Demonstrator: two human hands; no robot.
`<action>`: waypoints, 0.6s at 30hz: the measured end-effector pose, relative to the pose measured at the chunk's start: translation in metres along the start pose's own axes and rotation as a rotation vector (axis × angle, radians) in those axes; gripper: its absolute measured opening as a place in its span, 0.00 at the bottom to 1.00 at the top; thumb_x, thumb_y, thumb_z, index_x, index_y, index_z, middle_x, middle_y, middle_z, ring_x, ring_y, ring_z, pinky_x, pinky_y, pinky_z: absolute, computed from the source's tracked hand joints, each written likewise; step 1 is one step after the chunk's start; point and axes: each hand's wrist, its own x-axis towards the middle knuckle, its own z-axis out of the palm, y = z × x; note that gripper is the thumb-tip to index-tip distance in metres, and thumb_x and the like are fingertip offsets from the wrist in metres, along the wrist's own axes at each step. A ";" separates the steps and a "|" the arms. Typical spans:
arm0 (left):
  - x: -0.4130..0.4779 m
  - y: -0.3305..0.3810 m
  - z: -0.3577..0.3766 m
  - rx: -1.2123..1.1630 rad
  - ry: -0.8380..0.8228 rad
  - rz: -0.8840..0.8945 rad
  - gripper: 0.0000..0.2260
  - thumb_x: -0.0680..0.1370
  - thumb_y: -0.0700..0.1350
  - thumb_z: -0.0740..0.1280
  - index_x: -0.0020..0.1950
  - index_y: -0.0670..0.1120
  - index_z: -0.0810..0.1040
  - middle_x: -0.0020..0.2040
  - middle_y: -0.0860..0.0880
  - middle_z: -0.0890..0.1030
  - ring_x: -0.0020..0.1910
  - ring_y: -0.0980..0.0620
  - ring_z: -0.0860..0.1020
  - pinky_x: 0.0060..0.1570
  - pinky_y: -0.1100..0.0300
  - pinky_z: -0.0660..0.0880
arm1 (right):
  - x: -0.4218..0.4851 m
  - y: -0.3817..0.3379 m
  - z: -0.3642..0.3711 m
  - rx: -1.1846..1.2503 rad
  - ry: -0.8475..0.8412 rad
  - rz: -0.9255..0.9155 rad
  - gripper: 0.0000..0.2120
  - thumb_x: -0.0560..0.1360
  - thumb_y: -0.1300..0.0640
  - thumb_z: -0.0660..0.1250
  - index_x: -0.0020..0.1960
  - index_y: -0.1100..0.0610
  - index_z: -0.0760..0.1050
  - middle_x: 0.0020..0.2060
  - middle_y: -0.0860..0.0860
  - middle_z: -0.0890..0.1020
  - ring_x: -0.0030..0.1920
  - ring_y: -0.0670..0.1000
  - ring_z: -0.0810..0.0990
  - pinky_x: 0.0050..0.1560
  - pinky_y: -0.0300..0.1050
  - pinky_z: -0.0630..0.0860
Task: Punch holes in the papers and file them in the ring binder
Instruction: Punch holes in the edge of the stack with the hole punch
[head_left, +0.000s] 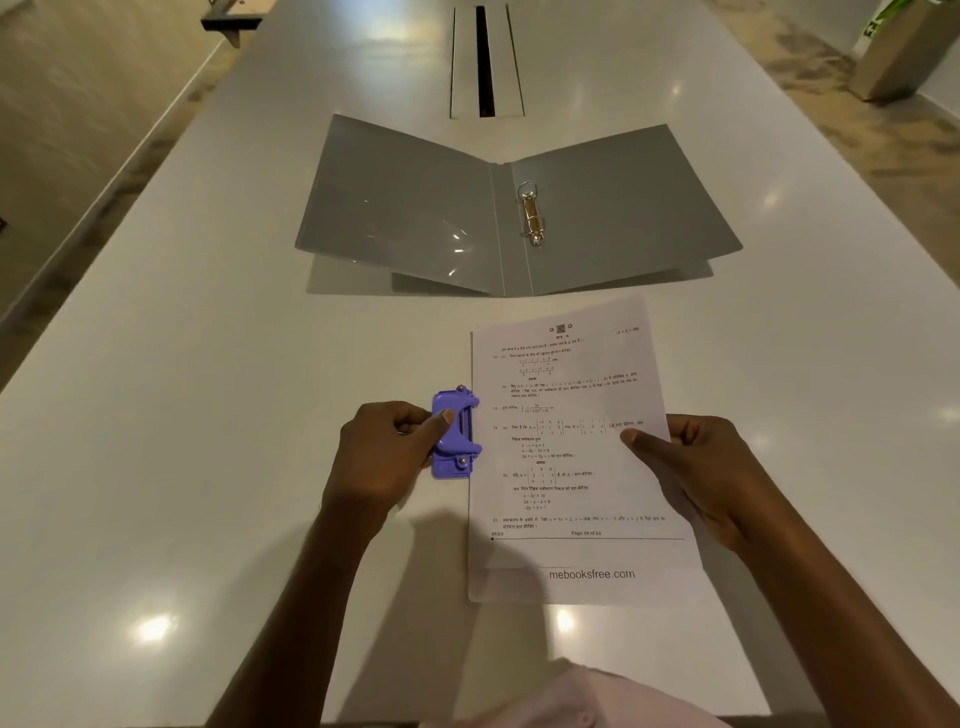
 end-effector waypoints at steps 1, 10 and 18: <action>0.001 0.000 0.000 0.003 0.000 -0.002 0.12 0.80 0.52 0.72 0.46 0.43 0.87 0.39 0.47 0.87 0.40 0.47 0.87 0.50 0.50 0.83 | 0.001 -0.001 0.001 -0.008 -0.007 -0.005 0.10 0.79 0.63 0.72 0.59 0.63 0.85 0.51 0.55 0.90 0.50 0.54 0.90 0.59 0.54 0.83; 0.005 0.000 0.002 0.097 0.018 0.008 0.13 0.81 0.54 0.71 0.47 0.45 0.85 0.38 0.49 0.86 0.34 0.55 0.83 0.40 0.60 0.79 | 0.007 -0.001 0.012 -0.037 -0.063 -0.006 0.08 0.79 0.63 0.72 0.57 0.62 0.86 0.50 0.55 0.90 0.50 0.54 0.90 0.55 0.49 0.84; 0.004 0.000 0.001 0.058 0.001 0.002 0.13 0.80 0.53 0.73 0.48 0.43 0.86 0.39 0.48 0.87 0.36 0.52 0.84 0.42 0.56 0.81 | 0.009 -0.006 0.010 0.002 -0.092 0.060 0.10 0.80 0.65 0.70 0.59 0.67 0.83 0.53 0.61 0.88 0.32 0.44 0.87 0.29 0.33 0.79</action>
